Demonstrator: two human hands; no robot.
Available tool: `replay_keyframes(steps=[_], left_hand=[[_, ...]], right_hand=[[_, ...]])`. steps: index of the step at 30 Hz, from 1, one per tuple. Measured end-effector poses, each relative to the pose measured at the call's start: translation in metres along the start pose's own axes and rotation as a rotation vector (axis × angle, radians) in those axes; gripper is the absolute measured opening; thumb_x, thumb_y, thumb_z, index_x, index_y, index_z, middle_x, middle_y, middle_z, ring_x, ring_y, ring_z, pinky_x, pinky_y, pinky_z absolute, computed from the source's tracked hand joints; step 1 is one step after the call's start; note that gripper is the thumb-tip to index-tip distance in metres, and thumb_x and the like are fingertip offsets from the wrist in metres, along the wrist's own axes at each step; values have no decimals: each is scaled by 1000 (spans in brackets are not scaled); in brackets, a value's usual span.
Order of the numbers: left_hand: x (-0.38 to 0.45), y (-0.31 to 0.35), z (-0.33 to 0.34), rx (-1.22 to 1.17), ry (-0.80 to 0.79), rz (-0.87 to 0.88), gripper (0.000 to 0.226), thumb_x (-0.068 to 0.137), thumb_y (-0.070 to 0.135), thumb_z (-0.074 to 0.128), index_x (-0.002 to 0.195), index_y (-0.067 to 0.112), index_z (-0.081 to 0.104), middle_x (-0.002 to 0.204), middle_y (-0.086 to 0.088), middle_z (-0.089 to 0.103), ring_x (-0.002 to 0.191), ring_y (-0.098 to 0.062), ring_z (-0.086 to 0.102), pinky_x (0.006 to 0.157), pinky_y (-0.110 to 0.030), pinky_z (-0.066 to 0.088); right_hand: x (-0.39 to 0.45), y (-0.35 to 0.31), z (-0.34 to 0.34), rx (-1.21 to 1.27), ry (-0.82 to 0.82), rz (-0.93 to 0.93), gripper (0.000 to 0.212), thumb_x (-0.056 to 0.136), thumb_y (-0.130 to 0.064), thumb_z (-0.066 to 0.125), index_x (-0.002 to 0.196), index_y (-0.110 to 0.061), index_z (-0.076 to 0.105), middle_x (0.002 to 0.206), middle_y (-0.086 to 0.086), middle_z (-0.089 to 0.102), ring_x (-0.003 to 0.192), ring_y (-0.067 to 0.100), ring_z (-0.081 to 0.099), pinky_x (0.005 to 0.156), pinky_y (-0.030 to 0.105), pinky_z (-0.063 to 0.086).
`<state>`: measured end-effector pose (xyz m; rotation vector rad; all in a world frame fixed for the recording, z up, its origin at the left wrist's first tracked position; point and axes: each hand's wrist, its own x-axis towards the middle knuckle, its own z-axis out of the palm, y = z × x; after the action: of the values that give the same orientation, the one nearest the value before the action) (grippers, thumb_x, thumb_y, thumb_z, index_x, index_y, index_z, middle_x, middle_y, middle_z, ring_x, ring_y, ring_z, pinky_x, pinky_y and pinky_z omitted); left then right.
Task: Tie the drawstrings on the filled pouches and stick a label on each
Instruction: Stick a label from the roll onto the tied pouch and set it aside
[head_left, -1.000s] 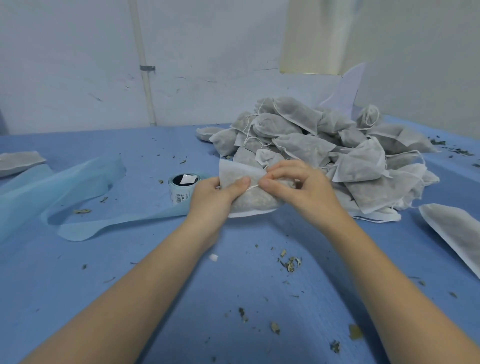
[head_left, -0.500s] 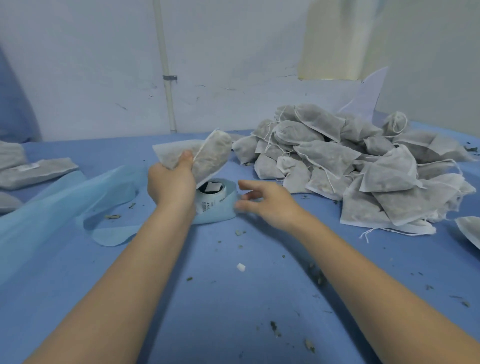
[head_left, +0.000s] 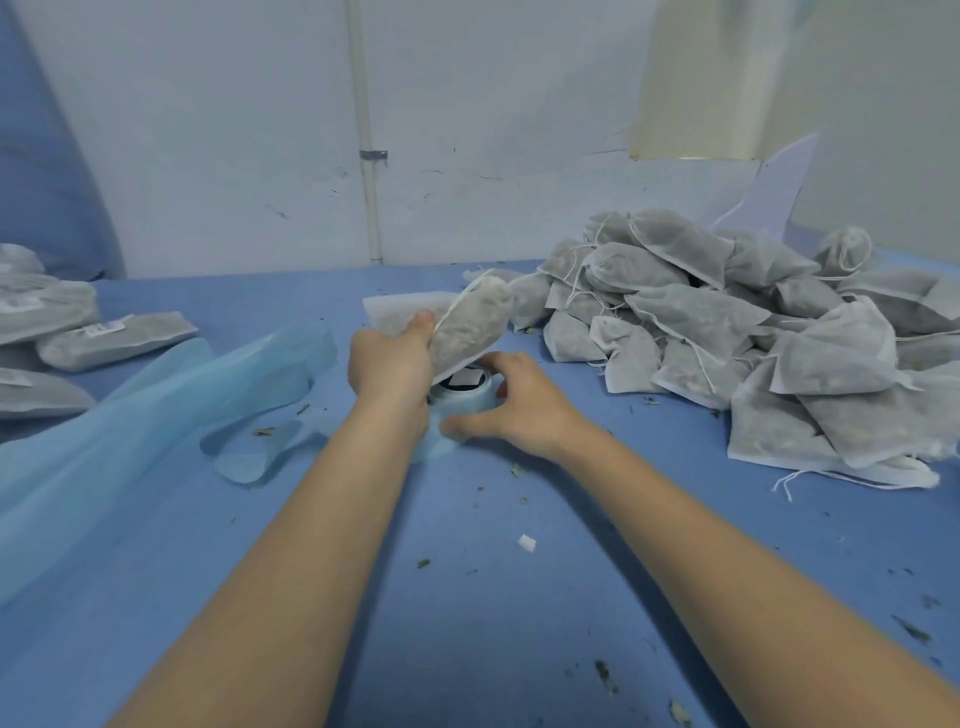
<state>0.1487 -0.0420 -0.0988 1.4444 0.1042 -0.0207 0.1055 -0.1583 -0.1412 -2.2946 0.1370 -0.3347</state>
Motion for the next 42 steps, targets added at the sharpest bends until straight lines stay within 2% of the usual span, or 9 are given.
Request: replay_keyframes(steps=[4,9,12,16,20,25,29,32,42], left_hand=[[1,0,0,51,40,116,37,89,31,61,114,3,57,111,-9,63,101,-27,60,80,-32,47],[0,0,3,106,80,187,36,89,33,60,111,4,58,108,-8,64,96,-25,60,83,-34,48],[-4,-6,6,170,90,204,33,89,33,60,107,5,56,108,-8,62,93,-24,56,82,-32,45],[-6,-8,8,239,80,214,25,91,32,58,100,11,50,106,-6,58,90,-23,52,77,-28,39],[-6,-8,6,243,95,225,32,91,31,57,111,6,53,114,-10,60,105,-27,56,82,-30,41],[-6,-11,7,307,92,257,31,92,32,56,109,6,51,113,-11,59,104,-28,55,76,-29,37],[-9,-10,9,406,94,302,32,93,33,54,108,4,51,113,-12,59,104,-28,54,70,-26,31],[-8,-11,8,438,98,312,33,94,32,53,108,3,50,113,-13,58,98,-26,51,69,-26,30],[-7,-12,9,433,82,281,36,94,32,53,112,1,50,116,-16,57,108,-32,52,74,-29,34]], right_hand=[[-3,-1,6,8,63,86,60,65,-35,83,107,-20,43,92,-11,55,80,4,55,63,24,46],[-6,-1,13,-31,173,140,88,60,-54,84,124,-16,37,115,-1,54,107,19,54,89,38,47],[-11,-5,14,-84,180,143,93,55,-60,84,125,-15,43,119,2,50,110,20,53,90,42,49],[-18,-6,5,111,79,133,85,56,-50,88,123,-17,47,118,1,57,107,16,57,89,37,50],[-30,1,-17,205,-51,192,72,79,-23,75,141,-20,39,115,-9,57,94,10,62,79,21,47],[-33,10,-23,260,19,87,29,81,-8,72,105,-25,66,104,-5,69,76,15,70,81,19,51],[-27,12,-15,169,175,81,31,73,-21,82,103,-21,73,91,-8,72,74,0,65,76,16,50],[-25,13,-13,145,252,59,27,69,-20,86,94,-19,75,73,-19,65,63,-17,57,67,2,42],[-28,12,-13,139,302,71,17,68,-20,87,73,-15,71,66,-7,66,57,1,56,65,18,49]])
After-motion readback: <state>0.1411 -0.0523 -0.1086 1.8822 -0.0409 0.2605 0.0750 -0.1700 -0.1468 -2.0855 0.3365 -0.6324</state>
